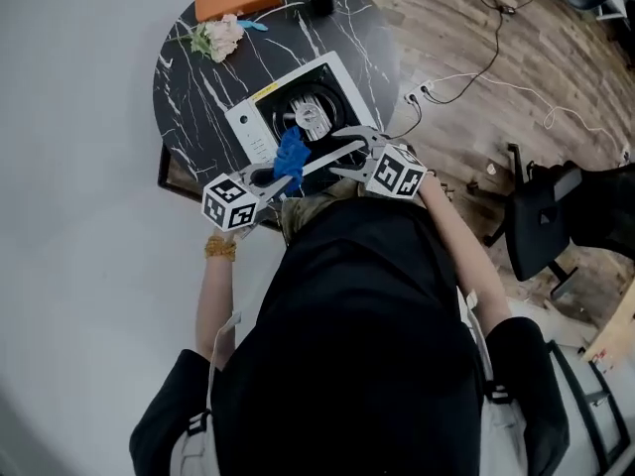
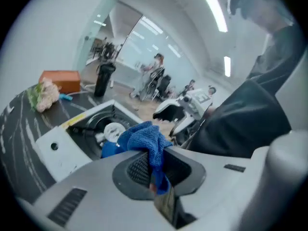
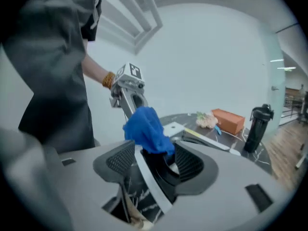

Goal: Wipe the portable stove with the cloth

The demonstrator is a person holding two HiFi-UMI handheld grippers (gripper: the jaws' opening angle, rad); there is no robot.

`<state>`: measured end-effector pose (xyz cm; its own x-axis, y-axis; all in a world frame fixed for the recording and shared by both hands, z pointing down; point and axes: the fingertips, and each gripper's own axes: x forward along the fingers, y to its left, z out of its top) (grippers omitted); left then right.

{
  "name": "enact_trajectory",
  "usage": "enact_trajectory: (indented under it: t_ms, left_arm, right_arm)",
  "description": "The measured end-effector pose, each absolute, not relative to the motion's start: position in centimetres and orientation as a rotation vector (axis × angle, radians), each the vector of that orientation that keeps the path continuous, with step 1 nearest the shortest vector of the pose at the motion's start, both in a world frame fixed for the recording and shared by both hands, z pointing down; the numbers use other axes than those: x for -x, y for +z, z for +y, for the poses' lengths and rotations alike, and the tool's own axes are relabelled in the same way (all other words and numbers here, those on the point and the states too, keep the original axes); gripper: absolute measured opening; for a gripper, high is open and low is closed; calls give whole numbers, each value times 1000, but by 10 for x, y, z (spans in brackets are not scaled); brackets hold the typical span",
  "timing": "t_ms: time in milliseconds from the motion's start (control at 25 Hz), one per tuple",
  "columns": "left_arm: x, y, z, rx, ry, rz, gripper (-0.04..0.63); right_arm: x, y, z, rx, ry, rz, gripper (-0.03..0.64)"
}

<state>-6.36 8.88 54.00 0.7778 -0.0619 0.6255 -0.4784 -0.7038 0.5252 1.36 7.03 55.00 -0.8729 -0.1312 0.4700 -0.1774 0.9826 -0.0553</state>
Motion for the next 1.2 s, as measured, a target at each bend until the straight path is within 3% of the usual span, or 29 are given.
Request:
enact_trajectory:
  t_ms: [160, 320, 360, 400, 480, 720, 920, 1200]
  left_arm:
    - [0, 491, 78, -2539, 605, -236, 38]
    - [-25, 466, 68, -2714, 554, -205, 38]
    - [-26, 462, 67, -2733, 547, -216, 38]
    - [-27, 460, 66, -2739, 535, -230, 40]
    - [-31, 462, 63, -2727, 517, -255, 46]
    - [-36, 468, 48, -2632, 440, -385, 72]
    - [-13, 478, 41, -2571, 475, -512, 103]
    - [87, 554, 31, -2261, 728, -843, 103]
  right_arm:
    - [19, 495, 81, -164, 140, -2880, 290]
    - [24, 493, 67, -226, 264, -2945, 286]
    - [22, 490, 65, -251, 300, -2967, 247]
    - [18, 488, 64, -280, 311, -2981, 150]
    - [8, 488, 61, -354, 248, -2959, 116]
    - [-11, 496, 44, -558, 63, -2838, 97]
    - [-16, 506, 33, -609, 161, -2822, 69]
    - [-56, 555, -34, -641, 228, -2568, 66]
